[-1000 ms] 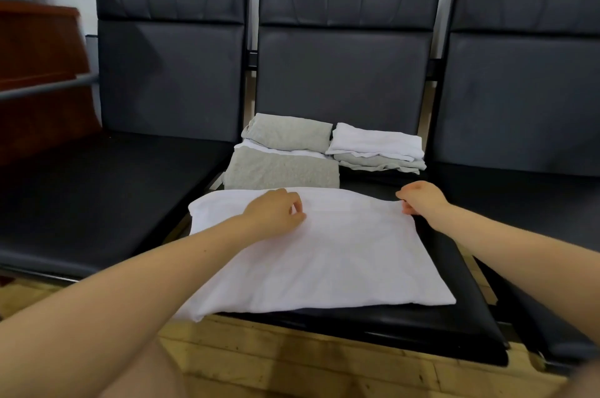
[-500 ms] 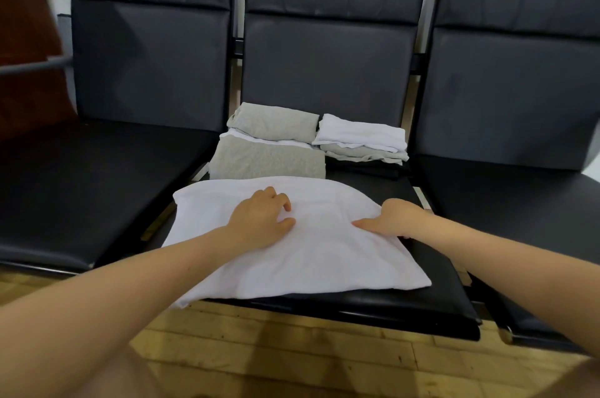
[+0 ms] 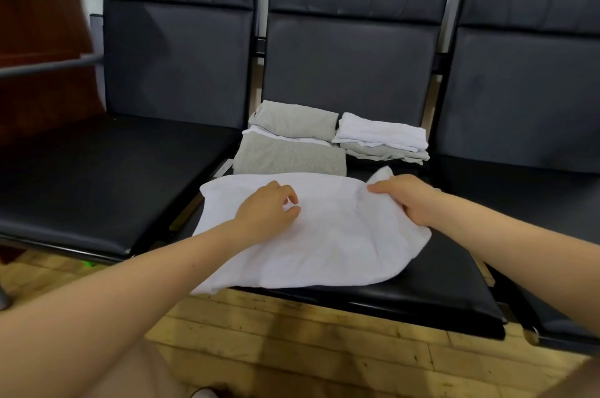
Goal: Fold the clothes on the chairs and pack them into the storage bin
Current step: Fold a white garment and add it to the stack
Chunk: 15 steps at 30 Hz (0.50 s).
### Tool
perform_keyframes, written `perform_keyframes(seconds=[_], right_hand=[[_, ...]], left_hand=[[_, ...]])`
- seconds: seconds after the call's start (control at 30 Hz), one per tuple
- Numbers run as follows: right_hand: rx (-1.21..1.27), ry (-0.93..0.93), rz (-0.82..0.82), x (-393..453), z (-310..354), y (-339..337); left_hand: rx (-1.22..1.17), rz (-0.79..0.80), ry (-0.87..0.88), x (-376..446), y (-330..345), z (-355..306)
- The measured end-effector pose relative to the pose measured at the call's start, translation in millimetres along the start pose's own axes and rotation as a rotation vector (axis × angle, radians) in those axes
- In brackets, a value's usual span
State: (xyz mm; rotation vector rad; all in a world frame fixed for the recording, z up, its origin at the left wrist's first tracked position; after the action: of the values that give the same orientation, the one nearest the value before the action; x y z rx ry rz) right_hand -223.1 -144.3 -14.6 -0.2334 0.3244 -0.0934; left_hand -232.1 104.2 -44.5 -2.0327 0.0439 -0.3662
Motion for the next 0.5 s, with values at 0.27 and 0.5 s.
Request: perform_keyframes(seconds=[0.27, 0.5], right_hand=[[0.045, 0.036, 0.568, -25, 26, 90], [-0.562, -0.243, 0.093, 8, 24, 66]], left_hand=[[-0.159, -0.026, -0.201, 6, -16, 26], [-0.092, 0.031, -0.196, 6, -2, 23]])
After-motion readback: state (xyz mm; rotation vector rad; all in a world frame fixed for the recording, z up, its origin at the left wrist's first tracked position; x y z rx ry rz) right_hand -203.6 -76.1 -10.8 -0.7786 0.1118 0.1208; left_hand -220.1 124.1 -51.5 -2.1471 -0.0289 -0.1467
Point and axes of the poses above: each hand's wrist, its own x-axis towards the middle knuckle, its own y-axis out of the palm, z = x × y, the point moved 4 cm from there along x, towards the middle knuckle, and after that the axes turned 2 degrees about -z, right-handed, at the moved point
